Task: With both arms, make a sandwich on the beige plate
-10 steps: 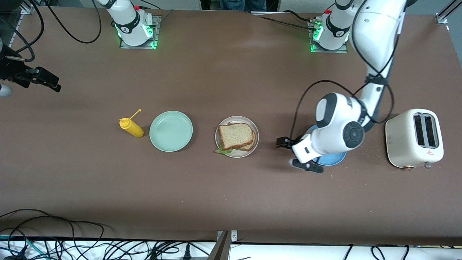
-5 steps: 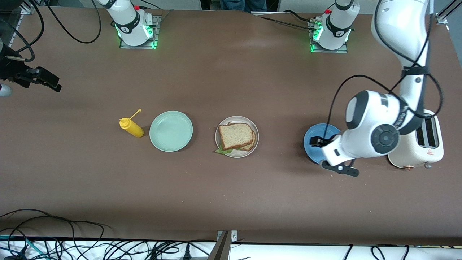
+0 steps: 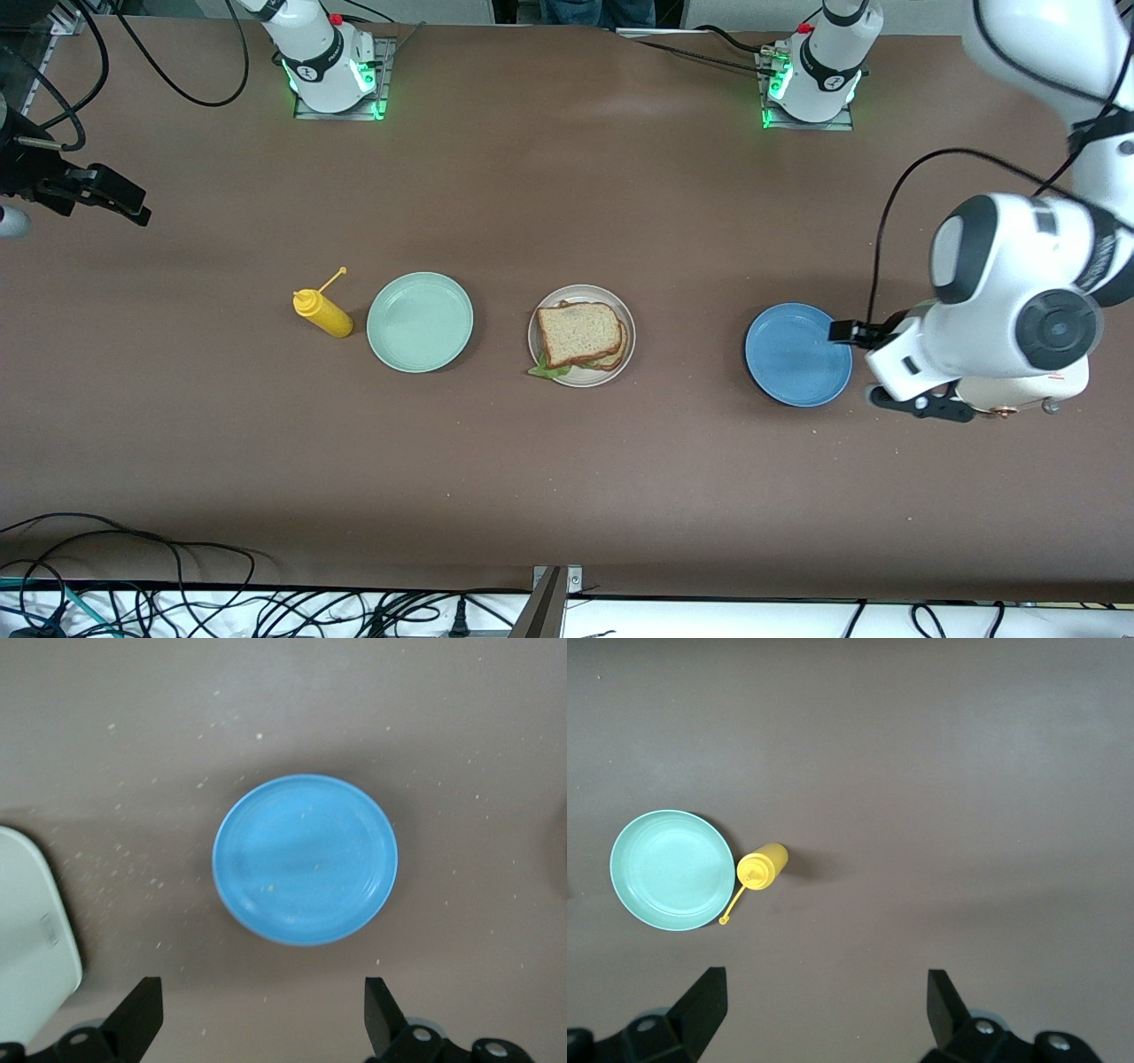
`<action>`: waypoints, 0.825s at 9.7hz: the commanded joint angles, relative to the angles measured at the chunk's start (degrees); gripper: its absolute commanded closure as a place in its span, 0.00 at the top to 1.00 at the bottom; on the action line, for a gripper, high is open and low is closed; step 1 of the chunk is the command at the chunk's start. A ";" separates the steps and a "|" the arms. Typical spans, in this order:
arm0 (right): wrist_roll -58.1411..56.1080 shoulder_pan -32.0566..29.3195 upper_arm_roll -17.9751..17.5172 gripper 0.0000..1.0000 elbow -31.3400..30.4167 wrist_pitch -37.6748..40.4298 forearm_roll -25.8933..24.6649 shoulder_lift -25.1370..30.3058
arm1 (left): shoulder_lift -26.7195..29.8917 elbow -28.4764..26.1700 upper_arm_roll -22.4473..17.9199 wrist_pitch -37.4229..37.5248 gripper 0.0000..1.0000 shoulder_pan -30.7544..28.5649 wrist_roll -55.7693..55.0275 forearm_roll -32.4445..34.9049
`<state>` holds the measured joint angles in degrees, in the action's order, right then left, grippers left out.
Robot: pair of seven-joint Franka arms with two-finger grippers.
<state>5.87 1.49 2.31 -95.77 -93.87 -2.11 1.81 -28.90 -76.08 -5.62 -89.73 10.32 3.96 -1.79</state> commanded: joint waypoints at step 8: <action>0.38 0.00 0.06 1.00 1.02 0.45 1.14 0.03 | 22.48 -8.82 -0.09 15.44 1.00 -1.70 -0.97 5.66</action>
<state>5.88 1.49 2.34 -95.65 -93.89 -2.08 1.83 -9.25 -81.90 -6.02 -75.69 8.17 3.60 1.99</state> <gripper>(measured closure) 0.000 0.000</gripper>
